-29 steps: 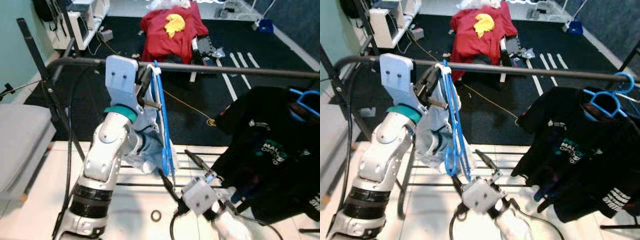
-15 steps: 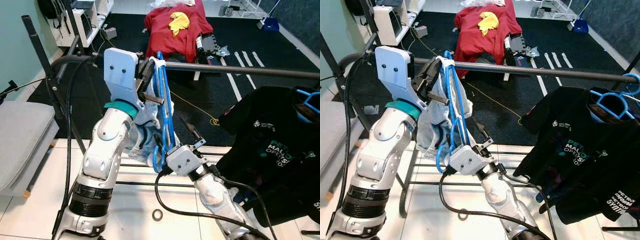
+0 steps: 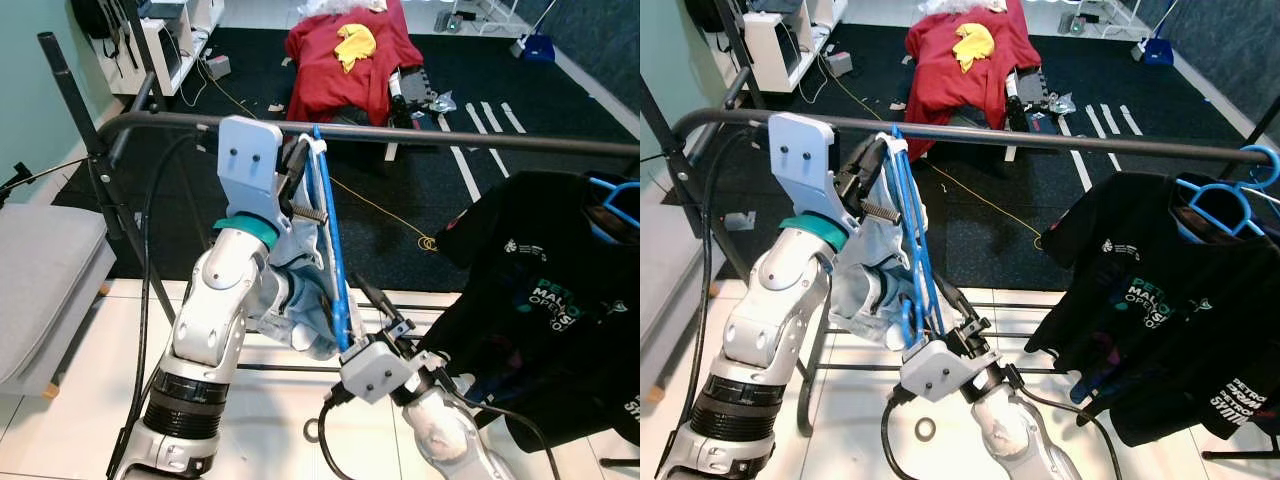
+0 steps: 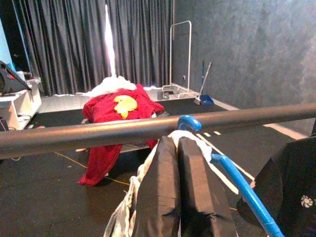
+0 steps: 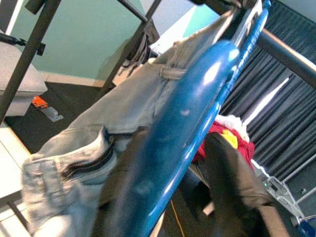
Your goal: Hang hanger
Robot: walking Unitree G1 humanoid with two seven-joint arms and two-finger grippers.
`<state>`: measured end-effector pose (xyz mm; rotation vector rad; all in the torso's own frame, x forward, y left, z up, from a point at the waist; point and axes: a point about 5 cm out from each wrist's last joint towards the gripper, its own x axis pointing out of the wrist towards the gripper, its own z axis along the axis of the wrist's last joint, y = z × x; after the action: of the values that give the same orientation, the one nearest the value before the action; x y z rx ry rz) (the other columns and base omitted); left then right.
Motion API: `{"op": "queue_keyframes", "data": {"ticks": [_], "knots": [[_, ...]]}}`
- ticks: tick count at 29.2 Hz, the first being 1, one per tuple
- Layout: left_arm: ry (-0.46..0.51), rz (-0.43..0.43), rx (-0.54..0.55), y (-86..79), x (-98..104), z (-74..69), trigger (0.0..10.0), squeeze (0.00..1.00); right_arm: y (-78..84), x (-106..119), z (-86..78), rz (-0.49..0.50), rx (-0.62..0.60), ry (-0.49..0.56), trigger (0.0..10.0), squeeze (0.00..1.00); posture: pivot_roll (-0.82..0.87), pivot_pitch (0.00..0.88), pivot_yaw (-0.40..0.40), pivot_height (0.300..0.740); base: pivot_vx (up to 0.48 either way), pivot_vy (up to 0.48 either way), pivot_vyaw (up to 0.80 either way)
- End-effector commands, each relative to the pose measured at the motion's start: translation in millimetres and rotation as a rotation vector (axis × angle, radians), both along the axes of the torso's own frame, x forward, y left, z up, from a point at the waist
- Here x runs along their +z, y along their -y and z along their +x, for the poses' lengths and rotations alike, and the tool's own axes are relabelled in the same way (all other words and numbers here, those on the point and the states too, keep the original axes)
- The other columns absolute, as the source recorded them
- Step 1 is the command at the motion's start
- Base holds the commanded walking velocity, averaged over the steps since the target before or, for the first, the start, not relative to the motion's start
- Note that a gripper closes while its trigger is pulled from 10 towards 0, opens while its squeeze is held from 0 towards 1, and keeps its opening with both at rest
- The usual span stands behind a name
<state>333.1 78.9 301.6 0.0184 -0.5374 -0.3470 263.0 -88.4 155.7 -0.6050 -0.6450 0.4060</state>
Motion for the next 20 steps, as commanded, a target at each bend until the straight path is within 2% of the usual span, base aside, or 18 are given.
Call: {"op": "queue_keyframes", "data": {"ticks": [1,13,18,19,20], "knots": [[0.034,0.004,-0.022,4.6,2.9,-2.5,0.0,0.00,2.6,-5.4,-4.6,0.006,-0.016,-0.011,0.0,0.00,-0.16,0.146,0.082,0.740,0.000,0.000,0.00],[0.040,0.003,-0.020,3.1,3.8,-1.6,0.0,0.00,6.3,4.7,1.6,0.008,-0.042,0.010,0.0,0.00,-0.15,0.143,0.079,0.740,0.000,0.000,0.00],[0.036,0.003,0.002,0.2,1.6,-0.8,0.0,0.00,7.7,16.9,1.8,-0.017,-0.034,0.054,0.0,0.00,-0.15,0.147,0.073,0.740,0.000,0.000,0.00],[0.017,0.014,0.017,0.1,-2.1,1.4,10.0,0.00,8.2,26.1,1.6,-0.014,-0.034,0.081,0.0,0.00,-0.16,0.149,0.071,0.740,0.000,0.000,0.00],[-0.003,0.029,0.031,0.2,-7.0,3.6,10.0,0.00,8.7,36.2,0.9,-0.006,-0.032,0.107,0.0,0.00,-0.16,0.152,0.070,0.740,0.000,0.000,0.00]]}}
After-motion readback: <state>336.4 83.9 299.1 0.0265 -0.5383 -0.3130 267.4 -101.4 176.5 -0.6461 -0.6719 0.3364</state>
